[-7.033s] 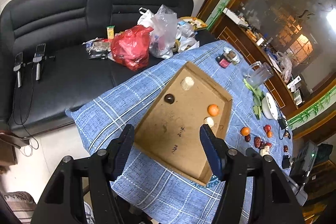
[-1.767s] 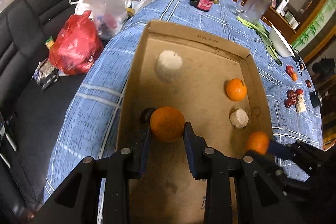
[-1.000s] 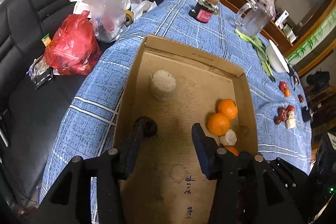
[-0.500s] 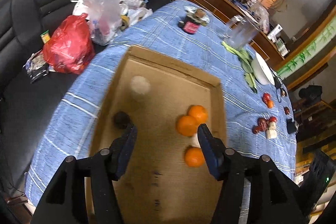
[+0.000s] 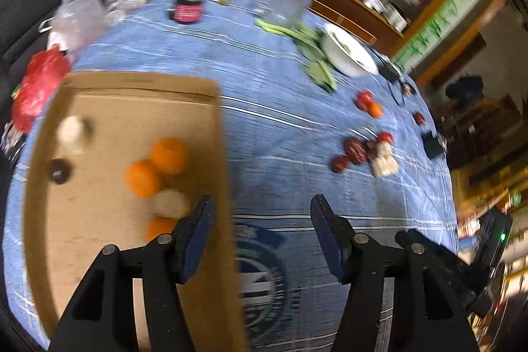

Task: Organize fruits
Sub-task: 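Open the left tool to drop its orange while the right tool releases its orange, then close the left tool on a dark red date while the right tool grasps a pale bun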

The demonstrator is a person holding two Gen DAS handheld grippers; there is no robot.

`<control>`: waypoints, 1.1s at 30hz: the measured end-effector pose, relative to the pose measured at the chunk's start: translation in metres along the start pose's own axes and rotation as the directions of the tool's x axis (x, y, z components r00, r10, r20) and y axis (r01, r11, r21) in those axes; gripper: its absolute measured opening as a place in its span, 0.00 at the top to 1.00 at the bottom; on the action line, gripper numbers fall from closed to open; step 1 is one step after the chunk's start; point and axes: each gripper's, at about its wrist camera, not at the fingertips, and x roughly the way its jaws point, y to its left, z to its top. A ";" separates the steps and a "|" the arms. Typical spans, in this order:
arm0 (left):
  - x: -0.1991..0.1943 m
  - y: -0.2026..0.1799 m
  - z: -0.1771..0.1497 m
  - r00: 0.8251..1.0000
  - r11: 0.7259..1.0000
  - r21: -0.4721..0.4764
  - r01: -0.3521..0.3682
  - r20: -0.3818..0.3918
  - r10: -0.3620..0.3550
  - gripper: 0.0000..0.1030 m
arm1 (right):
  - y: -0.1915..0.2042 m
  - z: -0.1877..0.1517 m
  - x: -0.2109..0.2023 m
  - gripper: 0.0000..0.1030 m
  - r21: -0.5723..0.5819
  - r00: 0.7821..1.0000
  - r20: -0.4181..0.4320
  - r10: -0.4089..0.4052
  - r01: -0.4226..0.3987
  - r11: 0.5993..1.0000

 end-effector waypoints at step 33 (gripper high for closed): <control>0.153 -0.121 0.025 0.992 0.928 0.367 -0.073 -0.067 0.104 0.76 | -0.022 0.071 0.067 0.47 -0.218 0.996 -0.037 0.080 -0.086 0.972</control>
